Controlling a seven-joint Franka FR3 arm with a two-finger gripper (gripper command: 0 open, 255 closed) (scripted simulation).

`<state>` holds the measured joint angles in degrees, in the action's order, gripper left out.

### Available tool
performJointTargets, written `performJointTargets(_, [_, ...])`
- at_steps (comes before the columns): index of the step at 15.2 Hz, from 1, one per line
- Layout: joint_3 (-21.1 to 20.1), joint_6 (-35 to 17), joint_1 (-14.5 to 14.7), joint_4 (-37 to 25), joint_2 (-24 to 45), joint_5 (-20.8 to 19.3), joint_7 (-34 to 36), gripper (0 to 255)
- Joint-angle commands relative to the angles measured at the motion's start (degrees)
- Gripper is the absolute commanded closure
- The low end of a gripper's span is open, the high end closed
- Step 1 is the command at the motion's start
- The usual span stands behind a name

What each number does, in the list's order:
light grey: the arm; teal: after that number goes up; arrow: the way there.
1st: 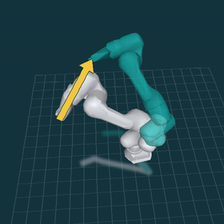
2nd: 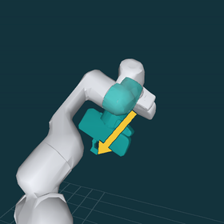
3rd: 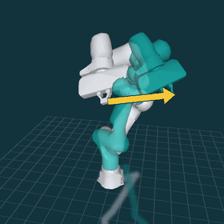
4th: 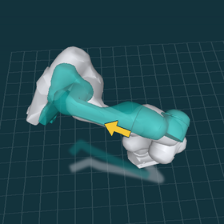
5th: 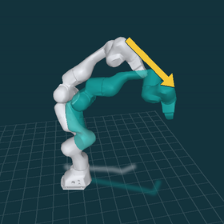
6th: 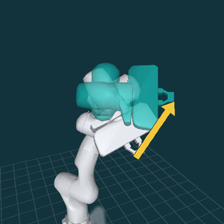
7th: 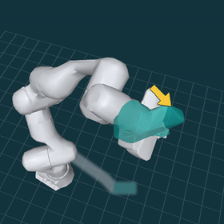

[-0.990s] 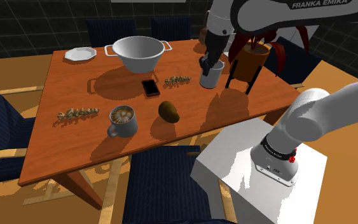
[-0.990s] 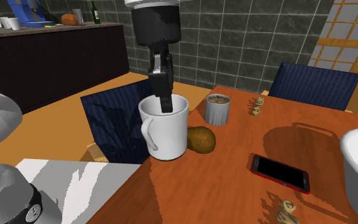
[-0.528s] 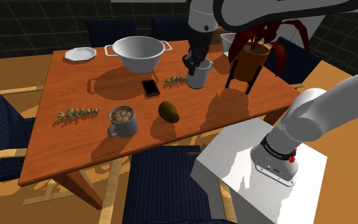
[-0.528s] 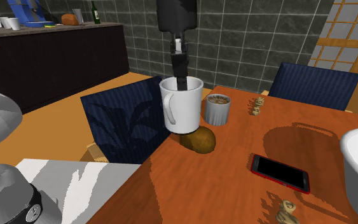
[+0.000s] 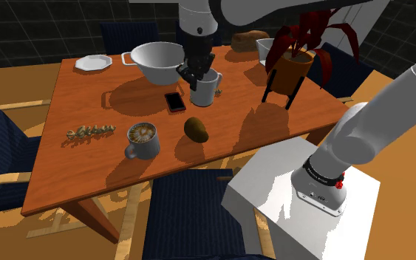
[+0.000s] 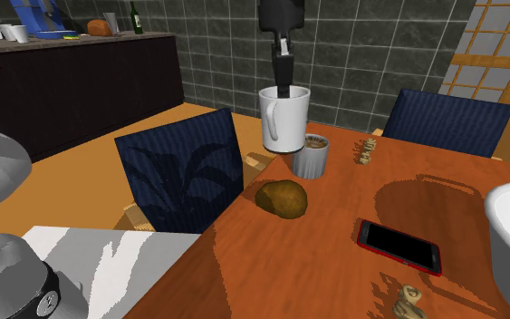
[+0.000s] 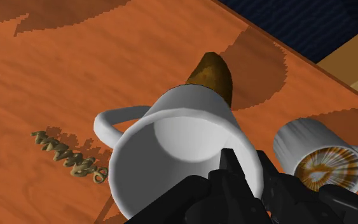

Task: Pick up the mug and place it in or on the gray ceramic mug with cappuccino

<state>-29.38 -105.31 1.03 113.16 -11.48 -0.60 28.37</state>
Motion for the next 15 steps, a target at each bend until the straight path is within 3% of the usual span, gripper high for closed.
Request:
performJointTargets(1, [-2.0, 0.7, 0.3, -4.7, 4.7, -2.2, 3.1, 255])
performJointTargets(5, [-5.4, 3.8, 2.4, -15.4, 14.6, -7.7, 9.6, 255])
performJointTargets(9, [-7.1, 8.6, 7.2, -28.4, 25.6, -14.3, 15.5, 255])
performJointTargets(12, [-7.0, 13.6, 12.9, -40.5, 34.6, -19.4, 18.6, 255])
performJointTargets(15, [-5.5, 20.4, 20.9, -57.1, 45.0, -24.5, 19.8, 255])
